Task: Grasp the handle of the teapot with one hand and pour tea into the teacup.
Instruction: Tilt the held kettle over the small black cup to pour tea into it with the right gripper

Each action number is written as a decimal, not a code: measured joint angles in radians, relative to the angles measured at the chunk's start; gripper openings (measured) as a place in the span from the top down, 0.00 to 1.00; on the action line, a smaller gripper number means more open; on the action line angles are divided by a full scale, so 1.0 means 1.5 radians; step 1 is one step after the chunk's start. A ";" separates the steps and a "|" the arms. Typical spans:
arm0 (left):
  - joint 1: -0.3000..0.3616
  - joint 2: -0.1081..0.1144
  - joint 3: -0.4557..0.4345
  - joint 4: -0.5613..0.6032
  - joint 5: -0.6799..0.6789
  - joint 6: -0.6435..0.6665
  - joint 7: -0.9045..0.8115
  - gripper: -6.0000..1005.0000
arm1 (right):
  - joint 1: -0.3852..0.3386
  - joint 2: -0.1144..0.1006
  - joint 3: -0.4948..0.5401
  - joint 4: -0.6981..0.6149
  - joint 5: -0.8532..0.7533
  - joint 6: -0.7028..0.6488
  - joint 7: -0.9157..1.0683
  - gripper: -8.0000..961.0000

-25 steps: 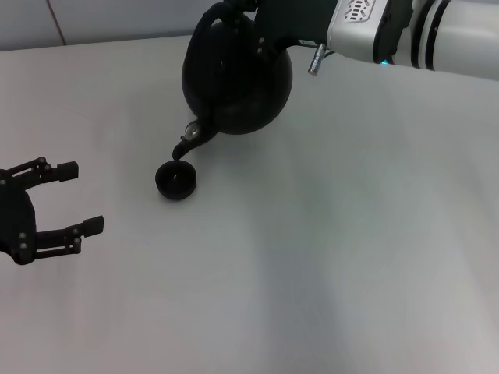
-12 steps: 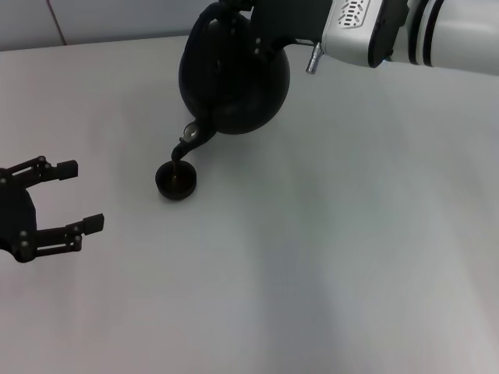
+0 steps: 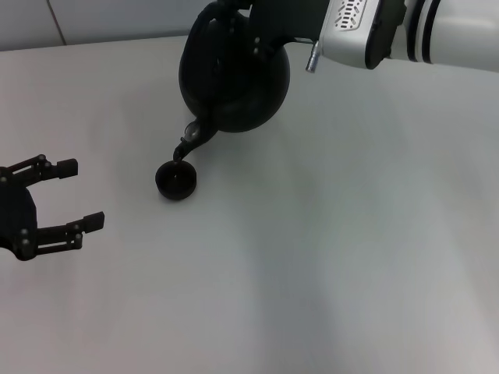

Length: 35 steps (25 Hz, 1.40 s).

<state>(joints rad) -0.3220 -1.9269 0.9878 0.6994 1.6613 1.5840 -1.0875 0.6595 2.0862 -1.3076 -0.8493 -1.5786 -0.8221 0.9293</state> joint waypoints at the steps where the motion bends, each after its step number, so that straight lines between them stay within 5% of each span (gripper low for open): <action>1: 0.000 0.000 0.000 0.000 0.000 -0.001 0.000 0.14 | 0.000 0.000 0.000 -0.001 -0.003 0.000 0.000 0.89; 35: 0.001 -0.003 0.000 0.000 0.000 -0.007 0.015 0.14 | 0.004 0.000 -0.030 -0.039 -0.062 0.032 0.004 0.90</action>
<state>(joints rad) -0.3205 -1.9309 0.9878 0.6992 1.6612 1.5739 -1.0646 0.6651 2.0862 -1.3528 -0.9082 -1.6710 -0.7736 0.9358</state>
